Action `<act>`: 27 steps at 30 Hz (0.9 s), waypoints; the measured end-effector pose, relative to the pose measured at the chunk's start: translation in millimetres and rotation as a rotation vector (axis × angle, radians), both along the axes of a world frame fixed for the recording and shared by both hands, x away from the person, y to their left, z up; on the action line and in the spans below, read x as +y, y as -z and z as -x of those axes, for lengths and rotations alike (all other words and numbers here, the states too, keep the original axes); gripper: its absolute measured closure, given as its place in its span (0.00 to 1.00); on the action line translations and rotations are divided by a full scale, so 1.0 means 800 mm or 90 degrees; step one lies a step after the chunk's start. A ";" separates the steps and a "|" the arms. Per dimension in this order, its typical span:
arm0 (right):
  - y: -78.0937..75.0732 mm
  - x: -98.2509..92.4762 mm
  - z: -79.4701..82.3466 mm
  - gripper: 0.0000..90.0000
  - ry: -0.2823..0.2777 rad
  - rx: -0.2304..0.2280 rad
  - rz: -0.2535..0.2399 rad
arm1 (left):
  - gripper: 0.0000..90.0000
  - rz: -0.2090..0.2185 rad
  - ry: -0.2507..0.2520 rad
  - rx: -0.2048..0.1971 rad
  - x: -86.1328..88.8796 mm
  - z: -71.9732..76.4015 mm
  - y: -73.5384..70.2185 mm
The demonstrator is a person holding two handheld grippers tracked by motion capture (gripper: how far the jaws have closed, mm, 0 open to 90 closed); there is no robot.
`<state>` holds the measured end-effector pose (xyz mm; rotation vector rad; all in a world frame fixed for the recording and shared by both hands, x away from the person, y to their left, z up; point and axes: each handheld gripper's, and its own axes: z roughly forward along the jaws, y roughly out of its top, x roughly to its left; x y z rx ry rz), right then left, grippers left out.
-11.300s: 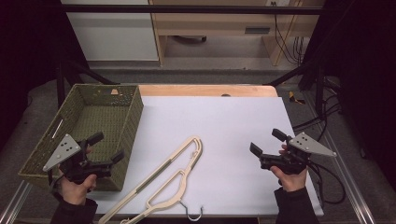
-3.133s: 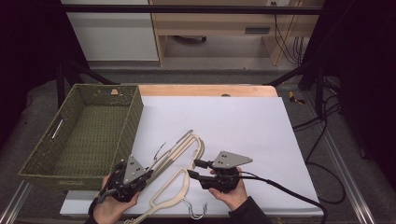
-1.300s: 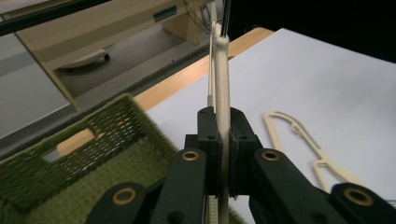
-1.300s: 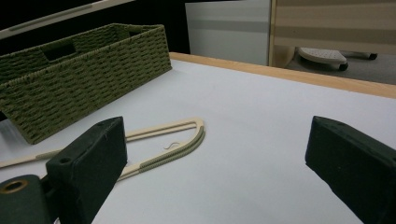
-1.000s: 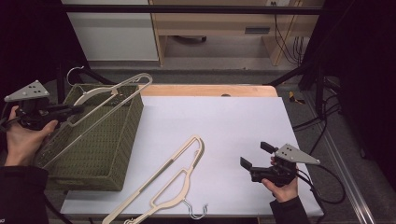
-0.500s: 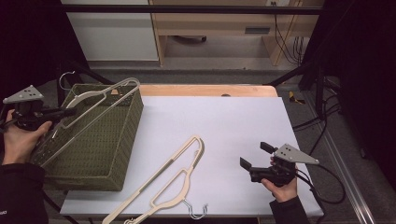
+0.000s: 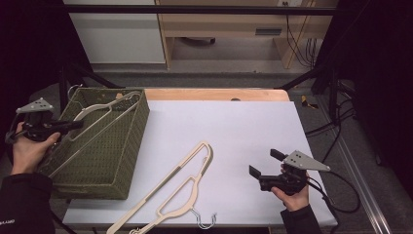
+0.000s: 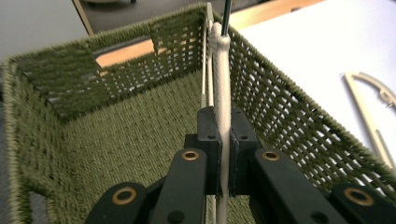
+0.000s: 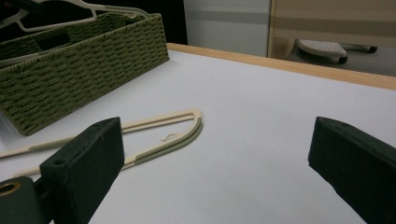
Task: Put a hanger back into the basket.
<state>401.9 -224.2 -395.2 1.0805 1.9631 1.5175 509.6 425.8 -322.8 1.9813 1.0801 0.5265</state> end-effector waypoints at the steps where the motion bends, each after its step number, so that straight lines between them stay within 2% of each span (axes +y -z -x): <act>1: 0.000 0.000 0.000 0.05 0.000 0.000 0.000 | 0.95 0.000 0.000 0.000 0.000 0.000 0.000; 2: 0.000 0.000 0.000 0.04 -0.001 0.001 0.000 | 0.95 -0.010 -0.005 0.009 -0.002 -0.002 0.003; 4: 0.000 0.000 0.000 0.04 0.002 -0.003 -0.003 | 0.95 -0.002 -0.017 0.029 -0.001 -0.005 0.016; 5: 0.000 0.000 0.000 0.04 0.002 -0.003 -0.003 | 0.95 -0.002 -0.017 0.029 -0.001 -0.005 0.016; 7: 0.000 0.000 0.000 0.04 -0.001 -0.003 0.000 | 0.95 -0.002 -0.025 0.041 0.000 -0.008 0.029; 10: 0.001 0.001 -0.001 0.04 0.000 -0.001 0.001 | 0.94 -0.017 -0.037 0.053 -0.007 -0.013 0.047; 11: 0.001 0.001 0.000 0.05 0.000 0.002 0.000 | 0.94 -0.017 -0.037 0.053 -0.007 -0.013 0.047; 12: 0.001 0.001 0.000 0.05 0.000 0.002 0.000 | 0.94 -0.017 -0.046 0.057 -0.009 -0.014 0.049; 14: 0.001 0.002 -0.001 0.04 0.000 0.002 0.002 | 0.93 -0.035 -0.074 0.063 -0.008 -0.017 0.055; 15: 0.001 0.002 0.000 0.04 -0.002 0.002 0.001 | 0.91 -0.060 -0.100 0.075 -0.003 -0.018 0.062; 16: 0.001 0.002 0.000 0.04 -0.002 0.002 0.001 | 0.90 -0.060 -0.100 0.075 -0.003 -0.018 0.062; 17: 0.001 0.002 0.000 0.04 -0.002 0.003 0.001 | 0.90 -0.066 -0.116 0.082 0.001 -0.018 0.066; 20: 0.002 0.003 -0.001 0.04 0.000 0.003 0.001 | 0.89 -0.058 -0.151 0.094 0.014 -0.016 0.074; 23: 0.003 0.004 -0.002 0.04 -0.004 0.005 0.002 | 0.83 -0.071 -0.164 0.105 0.020 -0.015 0.076; 25: 0.004 0.005 -0.002 0.04 -0.007 0.007 0.004 | 0.82 -0.070 -0.191 0.119 0.025 -0.015 0.080; 27: 0.004 0.005 -0.002 0.04 -0.005 0.007 0.002 | 0.81 -0.067 -0.199 0.126 0.027 -0.015 0.081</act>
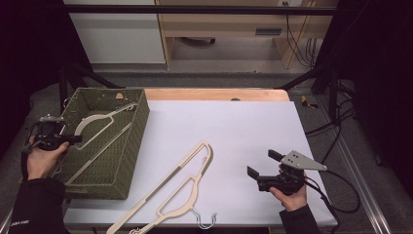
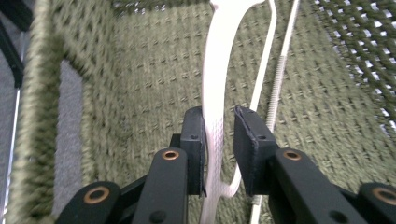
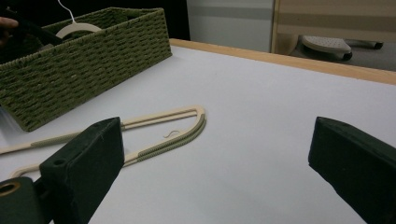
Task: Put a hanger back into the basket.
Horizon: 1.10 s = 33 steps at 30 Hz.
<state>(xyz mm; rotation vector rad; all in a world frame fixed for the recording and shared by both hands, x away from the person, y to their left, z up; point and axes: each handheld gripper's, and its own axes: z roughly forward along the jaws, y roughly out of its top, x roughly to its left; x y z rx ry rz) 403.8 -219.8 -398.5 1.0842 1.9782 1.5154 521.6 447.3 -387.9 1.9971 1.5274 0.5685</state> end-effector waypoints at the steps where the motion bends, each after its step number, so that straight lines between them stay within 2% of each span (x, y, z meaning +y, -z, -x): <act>1: 0.000 0.000 0.000 0.04 -0.001 0.000 0.000 | 0.78 0.002 -0.005 0.001 0.000 0.000 0.001; 3: 0.000 0.000 0.000 0.04 -0.001 0.000 0.000 | 0.76 0.006 -0.017 0.000 0.000 0.000 0.003; 4: 0.000 0.000 0.000 0.04 -0.001 0.000 0.000 | 0.73 0.002 -0.012 0.012 0.001 0.000 0.003; 7: 0.001 0.001 0.000 0.04 -0.002 0.002 0.000 | 0.66 0.000 -0.024 0.021 0.003 0.000 0.006; 10: 0.001 0.001 0.000 0.04 -0.004 0.001 0.002 | 0.63 -0.004 -0.031 0.028 0.005 0.001 0.009; 12: 0.000 0.001 0.000 0.04 -0.004 0.002 -0.002 | 0.61 0.003 -0.036 0.030 0.007 0.002 0.010; 14: 0.000 0.001 0.000 0.04 -0.002 0.000 -0.001 | 0.60 0.008 -0.037 0.028 0.008 0.004 0.009; 17: 0.000 0.001 0.001 0.04 -0.002 -0.001 -0.002 | 0.57 0.001 -0.039 0.013 0.005 0.011 0.000; 19: -0.001 0.001 0.001 0.05 -0.003 -0.003 -0.002 | 0.52 0.016 -0.030 -0.035 -0.004 0.021 -0.012; 20: -0.001 0.001 0.002 0.05 -0.005 -0.003 -0.003 | 0.50 0.014 -0.018 -0.047 -0.007 0.025 -0.017; 21: -0.001 0.001 0.002 0.05 -0.005 -0.003 -0.003 | 0.48 0.014 -0.018 -0.047 -0.007 0.025 -0.017; 23: -0.002 0.002 0.002 0.05 -0.005 -0.002 -0.007 | 0.45 0.026 -0.001 -0.080 -0.018 0.033 -0.027; 24: -0.003 0.003 0.003 0.05 -0.005 -0.003 -0.006 | 0.39 0.046 0.016 -0.121 -0.031 0.043 -0.037; 25: -0.003 0.003 0.004 0.05 -0.008 -0.004 -0.004 | 0.37 0.059 0.028 -0.137 -0.038 0.049 -0.041; 26: -0.004 0.004 0.004 0.05 -0.009 -0.007 -0.003 | 0.34 0.059 0.028 -0.137 -0.038 0.049 -0.041; 27: -0.004 0.005 0.004 0.05 -0.010 -0.008 -0.004 | 0.32 0.070 0.053 -0.169 -0.053 0.061 -0.051; 28: -0.004 0.005 0.004 0.05 -0.010 -0.008 -0.004 | 0.29 0.070 0.053 -0.169 -0.053 0.061 -0.051; 33: -0.007 0.013 0.008 0.05 -0.013 -0.001 -0.010 | 0.20 0.122 0.119 -0.249 -0.091 0.093 -0.071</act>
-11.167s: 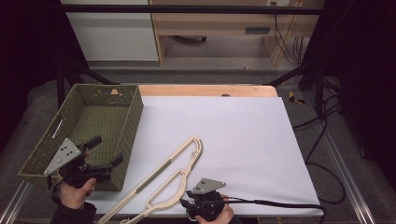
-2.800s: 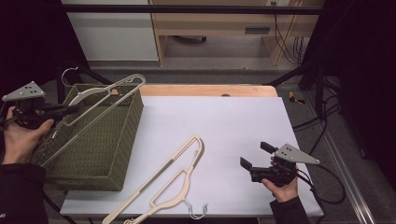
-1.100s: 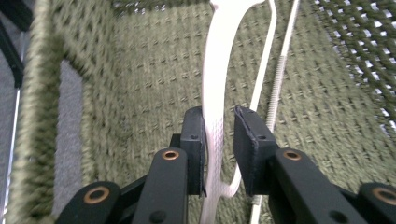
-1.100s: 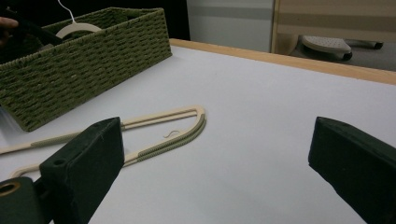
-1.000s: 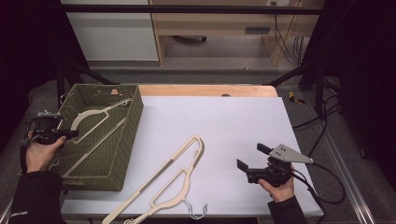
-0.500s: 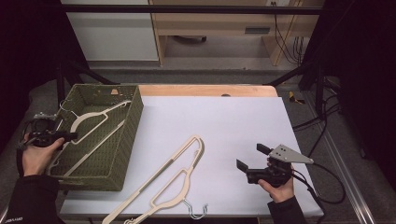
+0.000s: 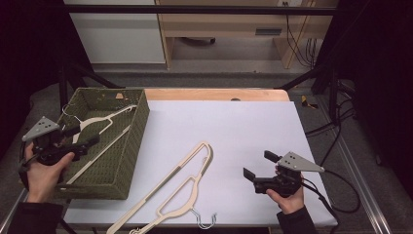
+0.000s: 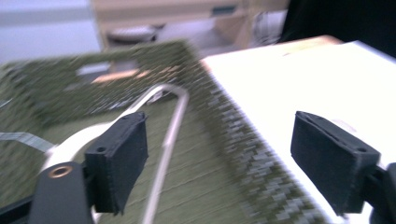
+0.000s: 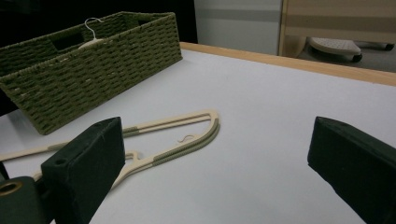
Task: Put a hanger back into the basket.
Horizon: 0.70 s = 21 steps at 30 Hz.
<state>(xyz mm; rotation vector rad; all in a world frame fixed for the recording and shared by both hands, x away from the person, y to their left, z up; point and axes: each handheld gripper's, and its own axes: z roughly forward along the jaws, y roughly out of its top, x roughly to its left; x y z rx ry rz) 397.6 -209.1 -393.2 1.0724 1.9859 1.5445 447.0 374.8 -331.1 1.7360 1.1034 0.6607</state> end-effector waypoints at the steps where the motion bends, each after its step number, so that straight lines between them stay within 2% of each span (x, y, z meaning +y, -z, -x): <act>1: 0.000 0.001 0.000 0.05 -0.002 0.001 0.000 | 0.19 0.007 0.013 -0.010 -0.008 0.006 -0.003; 2: -0.001 0.003 0.000 0.05 -0.005 0.000 -0.002 | 0.17 0.009 0.035 -0.034 -0.026 0.018 -0.007; 3: -0.001 0.003 0.000 0.05 -0.005 0.000 -0.002 | 0.15 0.009 0.035 -0.034 -0.026 0.018 -0.007; 5: -0.001 0.009 0.001 0.05 -0.013 0.004 -0.001 | 0.11 0.008 0.061 -0.051 -0.045 0.029 -0.007; 6: -0.001 0.009 0.001 0.05 -0.013 0.004 -0.001 | 0.11 0.005 0.077 -0.058 -0.055 0.035 -0.006; 7: -0.001 0.013 0.002 0.05 -0.018 0.008 -0.005 | 0.10 0.010 0.105 -0.067 -0.074 0.045 -0.001; 8: -0.001 0.013 0.002 0.05 -0.018 0.008 -0.005 | 0.10 0.010 0.105 -0.067 -0.074 0.045 -0.001; 11: -0.001 0.020 0.003 0.06 -0.026 0.014 -0.010 | 0.08 0.016 0.146 -0.073 -0.105 0.061 0.013; 14: 0.000 0.024 0.004 0.06 -0.028 0.017 -0.010 | 0.08 0.014 0.156 -0.076 -0.114 0.069 0.021; 16: 0.000 0.030 0.006 0.07 -0.031 0.024 -0.002 | 0.08 0.023 0.164 -0.075 -0.121 0.077 0.028; 19: 0.001 0.034 0.007 0.09 -0.029 0.028 0.001 | 0.07 0.001 0.165 -0.072 -0.132 0.087 0.036; 21: 0.003 0.041 0.008 0.09 -0.032 0.033 0.009 | 0.07 -0.002 0.178 -0.066 -0.137 0.089 0.041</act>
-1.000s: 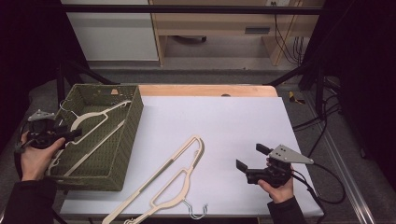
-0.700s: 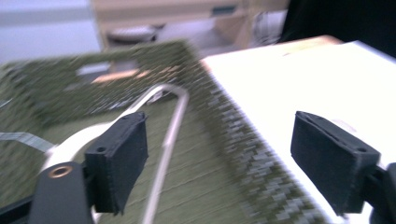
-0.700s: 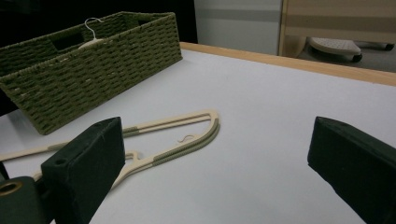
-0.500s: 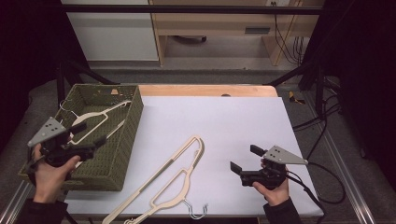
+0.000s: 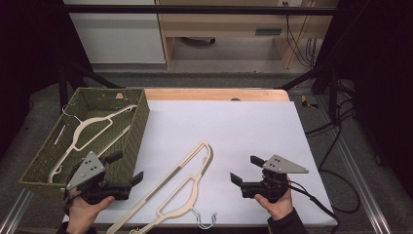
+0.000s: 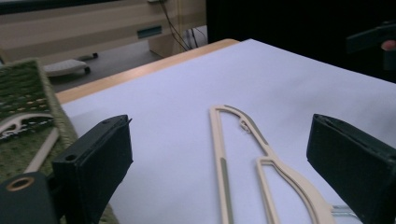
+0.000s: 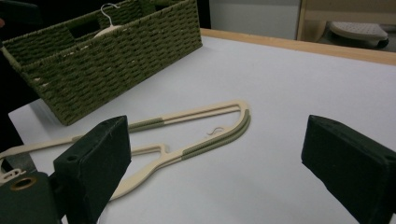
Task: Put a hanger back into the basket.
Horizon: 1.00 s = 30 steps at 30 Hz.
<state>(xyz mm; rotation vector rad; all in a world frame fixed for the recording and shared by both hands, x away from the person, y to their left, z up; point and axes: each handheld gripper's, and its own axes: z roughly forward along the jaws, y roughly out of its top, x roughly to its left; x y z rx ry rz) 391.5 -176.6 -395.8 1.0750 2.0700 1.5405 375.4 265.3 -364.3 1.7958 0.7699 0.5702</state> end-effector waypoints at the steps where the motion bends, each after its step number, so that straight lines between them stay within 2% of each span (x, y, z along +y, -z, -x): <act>1: 0.001 0.002 0.000 0.10 -0.003 0.001 0.004 | 0.07 -0.003 0.001 0.001 -0.003 0.001 0.003; 3: 0.003 0.010 0.001 0.10 -0.010 0.005 0.014 | 0.07 0.003 0.008 0.008 -0.007 0.002 0.006; 5: 0.005 0.019 0.005 0.12 -0.016 0.006 0.022 | 0.06 -0.002 0.017 0.008 -0.014 0.004 0.009; 9: 0.006 0.029 0.011 0.14 -0.027 0.011 0.015 | 0.05 0.002 0.035 0.013 -0.022 0.007 0.017; 17: 0.014 0.054 0.019 0.18 -0.056 0.034 0.024 | 0.05 0.003 0.034 0.028 -0.025 0.010 0.029; 20: 0.024 0.071 0.022 0.21 -0.078 0.054 0.039 | 0.05 0.003 0.035 0.033 -0.025 0.011 0.032; 24: 0.032 0.080 0.025 0.25 -0.092 0.063 0.049 | 0.05 -0.003 0.038 0.034 -0.026 0.014 0.035; 26: 0.040 0.091 0.027 0.27 -0.100 0.073 0.068 | 0.05 -0.004 0.039 0.034 -0.026 0.014 0.036; 29: 0.046 0.096 0.029 0.30 -0.104 0.082 0.067 | 0.04 -0.006 0.043 0.037 -0.028 0.015 0.039; 30: 0.053 0.100 0.029 0.31 -0.107 0.094 0.069 | 0.04 -0.007 0.044 0.037 -0.028 0.015 0.040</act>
